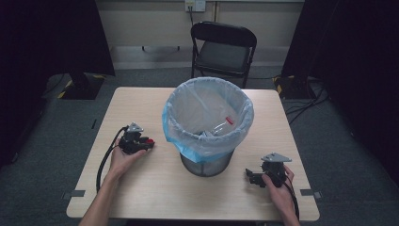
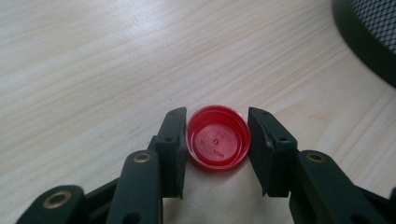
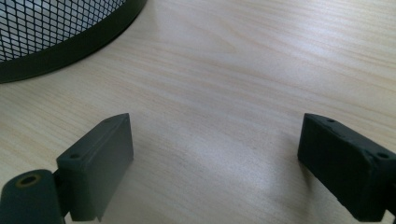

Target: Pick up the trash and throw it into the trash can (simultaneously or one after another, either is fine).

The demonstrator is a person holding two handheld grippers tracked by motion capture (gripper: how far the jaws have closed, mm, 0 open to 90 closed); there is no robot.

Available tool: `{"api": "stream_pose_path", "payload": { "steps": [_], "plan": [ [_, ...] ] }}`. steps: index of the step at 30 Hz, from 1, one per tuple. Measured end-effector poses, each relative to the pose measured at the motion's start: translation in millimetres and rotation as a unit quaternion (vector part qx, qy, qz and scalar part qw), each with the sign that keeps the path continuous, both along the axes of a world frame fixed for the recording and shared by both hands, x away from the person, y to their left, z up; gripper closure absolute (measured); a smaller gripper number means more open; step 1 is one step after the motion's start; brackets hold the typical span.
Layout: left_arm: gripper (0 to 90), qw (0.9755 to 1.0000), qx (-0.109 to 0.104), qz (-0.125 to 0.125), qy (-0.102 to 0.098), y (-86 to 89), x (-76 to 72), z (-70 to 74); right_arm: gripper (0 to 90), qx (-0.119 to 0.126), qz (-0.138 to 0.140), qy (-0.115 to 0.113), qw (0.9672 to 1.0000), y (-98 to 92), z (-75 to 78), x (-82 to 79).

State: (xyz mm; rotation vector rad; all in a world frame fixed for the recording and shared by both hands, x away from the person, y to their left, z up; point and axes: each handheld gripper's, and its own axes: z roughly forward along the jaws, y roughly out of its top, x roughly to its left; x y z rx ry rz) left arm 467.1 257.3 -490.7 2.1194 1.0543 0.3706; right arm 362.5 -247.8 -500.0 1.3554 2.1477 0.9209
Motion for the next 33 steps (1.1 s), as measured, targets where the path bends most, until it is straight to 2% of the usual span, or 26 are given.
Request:
{"api": "stream_pose_path", "payload": {
  "steps": [1, 8, 11, 13, 15, 17, 22, 24, 25, 26, 27, 33],
  "plan": [
    [59.2, 0.9999, -0.015, 0.004, 0.003, 1.9, -0.3, -1.2, 9.5, 0.001, -0.001, 0.001, 1.0, 0.2, 0.1, -0.1],
    [59.3, 0.9996, -0.028, 0.002, 0.001, 4.2, -2.1, 0.3, 9.5, 0.0, -0.001, 0.001, 1.0, 0.1, 0.1, -0.1],
    [59.2, 0.9983, -0.058, 0.005, -0.001, 7.0, -3.2, 6.4, 9.5, 0.0, -0.001, 0.001, 1.0, 0.1, 0.1, -0.1],
    [59.3, 0.9982, -0.06, 0.005, -0.007, 8.8, -4.0, 10.4, 9.5, 0.001, 0.0, 0.001, 1.0, 0.1, 0.0, -0.1],
    [59.3, 0.9968, -0.079, 0.007, -0.007, 10.6, -5.2, 12.7, 9.5, 0.0, 0.0, 0.0, 1.0, 0.0, 0.0, 0.0],
    [59.3, 0.997, -0.077, 0.004, -0.009, 12.8, -5.7, 15.4, 9.5, 0.0, -0.001, 0.001, 1.0, 0.1, 0.1, -0.1],
    [59.3, 0.9954, -0.095, 0.002, -0.013, 11.6, -7.3, 20.5, 9.4, 0.001, -0.001, 0.001, 1.0, 0.1, 0.1, -0.1],
    [59.3, 0.9938, -0.11, -0.004, -0.014, 10.9, -8.2, 25.8, 9.5, 0.001, -0.001, 0.001, 1.0, 0.1, 0.1, -0.1],
    [59.3, 0.9922, -0.124, -0.007, -0.014, 11.3, -8.3, 28.0, 9.5, 0.0, -0.001, 0.001, 1.0, 0.1, 0.1, -0.1],
    [59.2, 0.9922, -0.124, -0.007, -0.014, 11.3, -8.3, 28.0, 9.5, 0.001, -0.001, 0.001, 1.0, 0.1, 0.1, -0.1],
    [59.3, 0.9904, -0.137, -0.007, -0.021, 11.5, -9.3, 32.8, 9.5, 0.0, -0.001, 0.001, 1.0, 0.1, 0.1, -0.1],
    [59.3, 0.9887, -0.147, -0.005, -0.029, 12.6, -11.7, 40.3, 9.5, 0.001, -0.001, 0.001, 1.0, 0.1, 0.1, -0.1]
  ]
}}
